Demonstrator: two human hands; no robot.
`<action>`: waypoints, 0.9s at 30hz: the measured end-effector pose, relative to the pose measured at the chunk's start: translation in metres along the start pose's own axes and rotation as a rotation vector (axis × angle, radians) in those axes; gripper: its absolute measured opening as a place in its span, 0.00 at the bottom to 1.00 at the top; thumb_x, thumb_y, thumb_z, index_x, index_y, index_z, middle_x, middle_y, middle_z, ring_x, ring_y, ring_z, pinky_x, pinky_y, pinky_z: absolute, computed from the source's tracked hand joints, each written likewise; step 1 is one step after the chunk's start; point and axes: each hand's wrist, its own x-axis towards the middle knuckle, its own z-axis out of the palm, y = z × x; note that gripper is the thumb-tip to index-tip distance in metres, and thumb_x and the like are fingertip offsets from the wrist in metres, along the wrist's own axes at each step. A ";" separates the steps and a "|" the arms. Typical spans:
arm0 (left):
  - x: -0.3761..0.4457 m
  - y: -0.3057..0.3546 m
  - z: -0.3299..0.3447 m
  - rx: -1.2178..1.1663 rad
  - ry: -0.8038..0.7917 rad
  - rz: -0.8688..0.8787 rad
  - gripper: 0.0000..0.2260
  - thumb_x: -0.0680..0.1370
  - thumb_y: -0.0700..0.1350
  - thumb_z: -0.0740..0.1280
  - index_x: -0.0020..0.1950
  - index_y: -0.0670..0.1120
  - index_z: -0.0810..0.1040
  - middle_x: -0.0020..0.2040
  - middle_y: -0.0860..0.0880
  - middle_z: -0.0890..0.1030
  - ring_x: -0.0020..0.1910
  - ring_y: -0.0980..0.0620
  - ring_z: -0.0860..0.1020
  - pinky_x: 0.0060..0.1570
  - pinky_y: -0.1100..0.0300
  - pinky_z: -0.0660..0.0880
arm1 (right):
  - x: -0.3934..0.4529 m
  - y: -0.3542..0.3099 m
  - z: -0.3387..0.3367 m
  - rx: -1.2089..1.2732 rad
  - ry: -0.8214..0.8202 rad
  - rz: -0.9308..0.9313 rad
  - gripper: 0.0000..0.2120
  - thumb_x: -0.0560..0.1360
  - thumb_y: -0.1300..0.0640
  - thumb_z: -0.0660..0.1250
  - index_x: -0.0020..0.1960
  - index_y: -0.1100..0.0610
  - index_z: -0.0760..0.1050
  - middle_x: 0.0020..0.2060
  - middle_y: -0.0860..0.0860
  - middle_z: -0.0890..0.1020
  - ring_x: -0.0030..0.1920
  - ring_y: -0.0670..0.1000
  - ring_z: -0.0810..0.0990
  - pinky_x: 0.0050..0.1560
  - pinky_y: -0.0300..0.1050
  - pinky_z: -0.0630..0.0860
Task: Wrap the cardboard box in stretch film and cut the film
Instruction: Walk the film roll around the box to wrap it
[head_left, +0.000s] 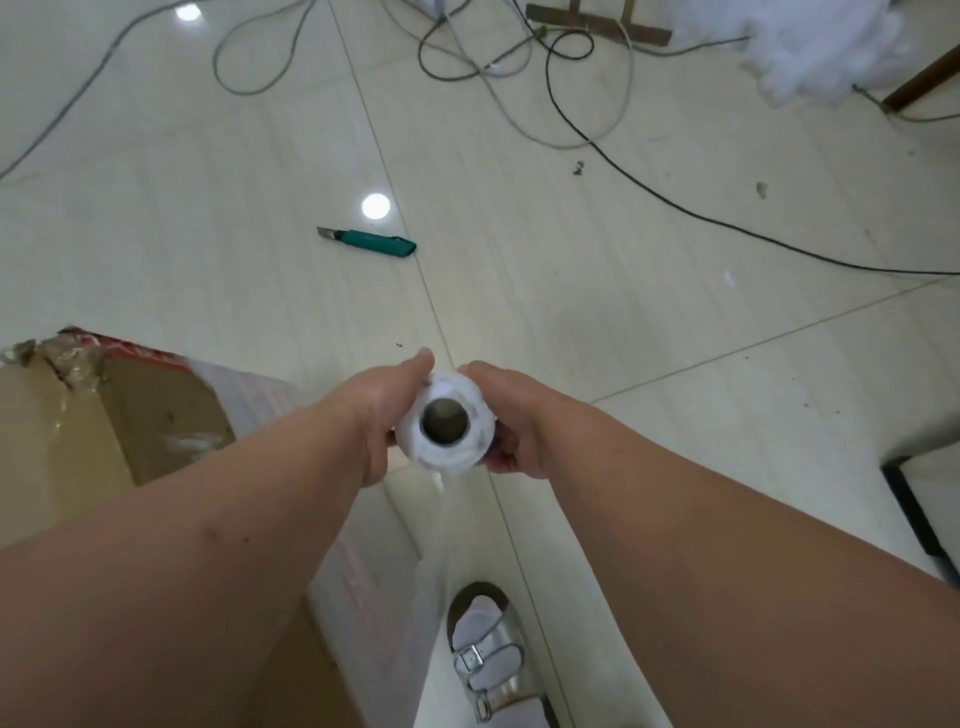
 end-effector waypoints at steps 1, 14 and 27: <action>0.003 0.005 -0.004 -0.019 0.042 0.027 0.16 0.78 0.59 0.64 0.51 0.47 0.78 0.52 0.48 0.82 0.51 0.48 0.80 0.52 0.54 0.77 | 0.002 -0.005 0.004 -0.004 0.004 -0.001 0.14 0.73 0.47 0.59 0.46 0.56 0.76 0.39 0.54 0.80 0.37 0.54 0.76 0.40 0.44 0.73; 0.017 0.011 -0.006 -0.313 -0.017 -0.228 0.23 0.80 0.62 0.57 0.64 0.47 0.75 0.56 0.46 0.82 0.51 0.46 0.81 0.50 0.55 0.75 | 0.030 -0.047 0.012 -0.168 -0.030 -0.026 0.17 0.75 0.41 0.66 0.52 0.53 0.77 0.49 0.53 0.83 0.50 0.54 0.81 0.57 0.48 0.77; 0.031 0.045 -0.029 -0.409 0.218 -0.157 0.17 0.80 0.56 0.61 0.61 0.45 0.75 0.52 0.45 0.81 0.49 0.44 0.79 0.50 0.49 0.78 | 0.041 -0.107 0.018 -0.317 -0.041 -0.026 0.09 0.77 0.55 0.54 0.43 0.56 0.70 0.39 0.52 0.77 0.36 0.52 0.73 0.36 0.42 0.72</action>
